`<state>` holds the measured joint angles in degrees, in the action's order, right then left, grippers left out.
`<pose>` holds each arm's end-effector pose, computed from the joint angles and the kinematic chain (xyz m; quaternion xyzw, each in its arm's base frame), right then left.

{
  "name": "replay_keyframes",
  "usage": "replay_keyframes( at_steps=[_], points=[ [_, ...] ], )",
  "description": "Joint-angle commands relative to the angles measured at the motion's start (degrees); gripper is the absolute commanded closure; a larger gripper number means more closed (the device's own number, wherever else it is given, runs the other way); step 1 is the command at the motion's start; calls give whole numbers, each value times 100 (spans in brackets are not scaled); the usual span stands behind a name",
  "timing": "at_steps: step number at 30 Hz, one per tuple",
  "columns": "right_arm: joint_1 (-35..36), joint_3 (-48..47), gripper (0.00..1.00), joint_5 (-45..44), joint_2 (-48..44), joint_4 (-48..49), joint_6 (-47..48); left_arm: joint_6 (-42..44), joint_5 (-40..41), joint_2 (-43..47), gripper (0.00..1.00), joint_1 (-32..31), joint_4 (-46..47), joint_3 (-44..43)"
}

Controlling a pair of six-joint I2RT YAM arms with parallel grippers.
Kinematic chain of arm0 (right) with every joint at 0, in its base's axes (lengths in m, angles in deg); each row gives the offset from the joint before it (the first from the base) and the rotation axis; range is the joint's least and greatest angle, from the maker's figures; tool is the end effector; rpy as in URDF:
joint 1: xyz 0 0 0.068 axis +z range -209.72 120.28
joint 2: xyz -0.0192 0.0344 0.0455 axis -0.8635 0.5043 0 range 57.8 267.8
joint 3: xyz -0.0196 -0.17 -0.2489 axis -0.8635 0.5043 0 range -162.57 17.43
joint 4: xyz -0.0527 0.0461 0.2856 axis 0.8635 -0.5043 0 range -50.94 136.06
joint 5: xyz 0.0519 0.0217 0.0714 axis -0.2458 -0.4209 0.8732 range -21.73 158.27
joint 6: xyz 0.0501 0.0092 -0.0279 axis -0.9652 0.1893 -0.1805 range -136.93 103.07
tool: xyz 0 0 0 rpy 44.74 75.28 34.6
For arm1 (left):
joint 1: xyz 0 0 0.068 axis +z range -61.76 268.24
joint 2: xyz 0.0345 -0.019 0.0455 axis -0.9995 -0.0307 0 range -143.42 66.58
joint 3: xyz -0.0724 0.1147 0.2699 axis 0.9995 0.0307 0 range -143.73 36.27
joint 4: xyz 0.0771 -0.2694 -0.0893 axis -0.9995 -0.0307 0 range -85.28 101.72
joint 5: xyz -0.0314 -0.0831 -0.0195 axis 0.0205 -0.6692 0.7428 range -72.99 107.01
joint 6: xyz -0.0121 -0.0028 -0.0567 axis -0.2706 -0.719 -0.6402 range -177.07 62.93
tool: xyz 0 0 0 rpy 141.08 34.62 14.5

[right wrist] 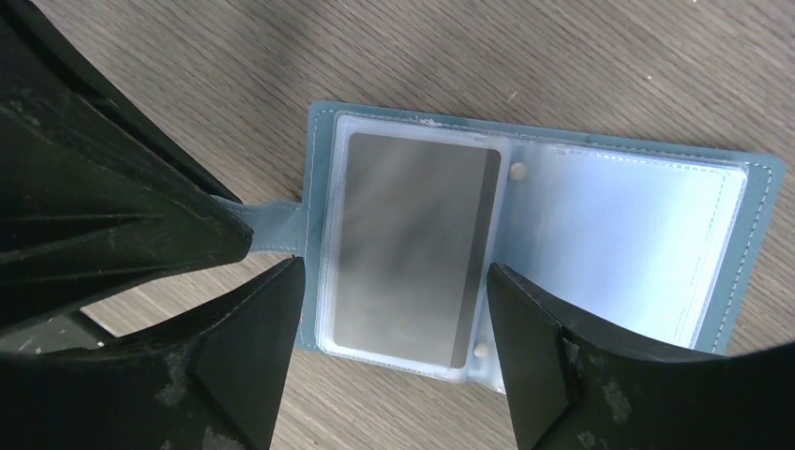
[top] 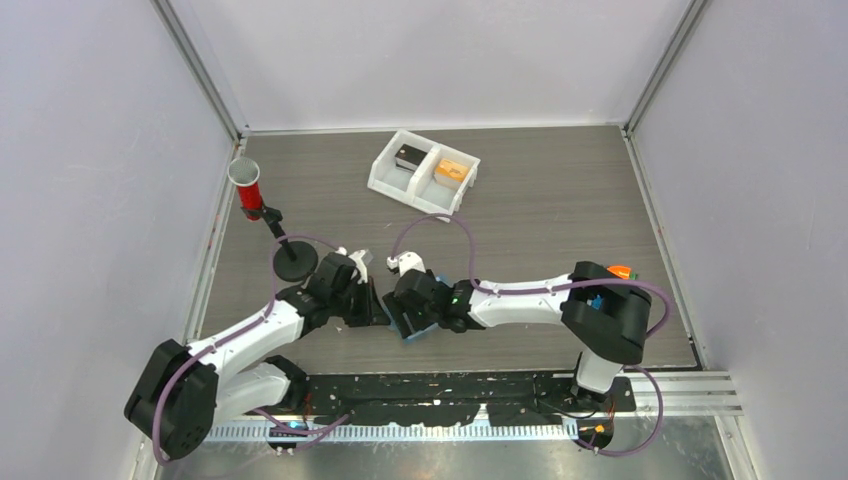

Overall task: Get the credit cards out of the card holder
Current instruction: Remove the credit card from the card holder.

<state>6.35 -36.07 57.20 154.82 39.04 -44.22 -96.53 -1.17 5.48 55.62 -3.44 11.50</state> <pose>0.1586 0.3376 0.1677 -0.2803 0.8946 0.1822 0.2966 0.1693 -0.1239 0.1649 -0.0035 0.9336 -0.3123 0.1756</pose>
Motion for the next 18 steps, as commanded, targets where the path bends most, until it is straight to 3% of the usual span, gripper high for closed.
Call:
replay_keyframes(
  at_steps=[1, 9, 18],
  points=[
    [223, -395, 21, -833, 197, -313, 84, -151, 186, 101, 100, -21, 29, 91],
    [384, -389, 25, -1385, 430, -434, -48, -109, 374, 249, 100, -16, -293, 39],
    [389, -67, 38, -1111, -135, -257, -322, 17, 695, 226, 100, -21, -606, -33]
  ],
)
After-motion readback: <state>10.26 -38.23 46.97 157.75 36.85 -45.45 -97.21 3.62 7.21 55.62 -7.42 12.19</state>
